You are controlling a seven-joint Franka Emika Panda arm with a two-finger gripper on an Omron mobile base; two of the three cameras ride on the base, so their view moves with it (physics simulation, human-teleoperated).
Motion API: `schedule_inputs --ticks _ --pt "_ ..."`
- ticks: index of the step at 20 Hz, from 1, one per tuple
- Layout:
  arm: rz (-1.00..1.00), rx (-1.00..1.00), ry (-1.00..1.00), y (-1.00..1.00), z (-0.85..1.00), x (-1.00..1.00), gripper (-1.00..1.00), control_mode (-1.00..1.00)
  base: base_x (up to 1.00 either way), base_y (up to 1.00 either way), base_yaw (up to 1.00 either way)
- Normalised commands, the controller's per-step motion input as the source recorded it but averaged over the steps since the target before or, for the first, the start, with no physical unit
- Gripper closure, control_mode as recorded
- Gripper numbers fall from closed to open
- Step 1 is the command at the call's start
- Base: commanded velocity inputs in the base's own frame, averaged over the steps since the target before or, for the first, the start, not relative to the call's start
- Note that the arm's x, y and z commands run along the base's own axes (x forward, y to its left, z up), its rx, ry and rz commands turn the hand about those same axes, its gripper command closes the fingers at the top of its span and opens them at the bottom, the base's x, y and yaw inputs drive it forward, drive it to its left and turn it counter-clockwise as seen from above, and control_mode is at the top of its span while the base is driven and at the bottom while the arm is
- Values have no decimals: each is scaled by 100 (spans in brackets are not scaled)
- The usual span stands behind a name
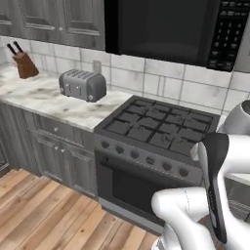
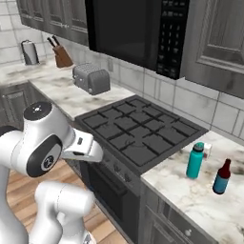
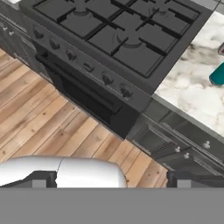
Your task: Move the drinks to the dining counter.
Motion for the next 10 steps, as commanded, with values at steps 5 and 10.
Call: schedule_inputs --ticks 5,10 --pt "0 0 0 0 0 0 -100 100 1 -65 -20" --pt "0 0 0 0 0 0 -100 100 -3 -61 -19"
